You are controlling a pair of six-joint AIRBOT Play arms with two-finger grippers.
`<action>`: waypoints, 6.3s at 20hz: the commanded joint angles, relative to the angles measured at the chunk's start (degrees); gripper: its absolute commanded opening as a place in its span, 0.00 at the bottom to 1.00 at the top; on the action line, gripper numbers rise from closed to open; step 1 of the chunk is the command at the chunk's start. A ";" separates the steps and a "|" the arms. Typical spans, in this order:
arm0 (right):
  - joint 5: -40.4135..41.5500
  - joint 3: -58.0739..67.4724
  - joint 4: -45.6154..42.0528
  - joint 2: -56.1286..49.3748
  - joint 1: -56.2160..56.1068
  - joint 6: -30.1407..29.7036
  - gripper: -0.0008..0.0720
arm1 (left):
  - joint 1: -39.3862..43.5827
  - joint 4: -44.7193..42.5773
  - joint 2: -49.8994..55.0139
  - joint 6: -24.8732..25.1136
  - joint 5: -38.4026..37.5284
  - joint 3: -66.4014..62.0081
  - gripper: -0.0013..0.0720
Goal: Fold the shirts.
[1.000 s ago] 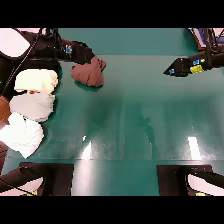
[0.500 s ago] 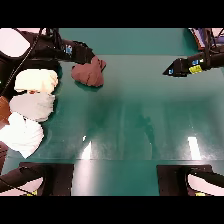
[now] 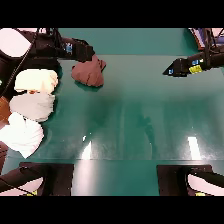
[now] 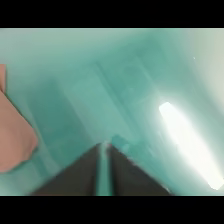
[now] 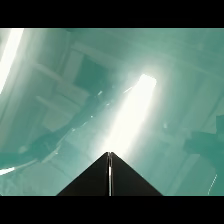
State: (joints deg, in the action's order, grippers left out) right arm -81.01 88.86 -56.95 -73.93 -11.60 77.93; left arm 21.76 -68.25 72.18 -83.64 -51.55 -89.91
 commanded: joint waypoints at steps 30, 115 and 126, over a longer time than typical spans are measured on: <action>22.16 0.13 -0.04 19.82 9.92 0.00 0.03 | -4.00 21.86 6.88 26.88 -15.74 -26.51 0.05; 13.60 10.84 1.16 22.16 5.75 2.60 0.03 | -16.44 20.96 -22.43 14.51 -12.17 -13.94 0.05; -10.97 12.83 1.36 8.41 4.13 8.04 0.03 | -16.44 19.89 -21.46 9.92 -26.40 -0.63 0.05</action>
State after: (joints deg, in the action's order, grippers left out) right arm -83.77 103.85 -55.83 -60.29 -4.71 84.53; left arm 5.37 -46.54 49.84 -72.51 -72.18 -97.80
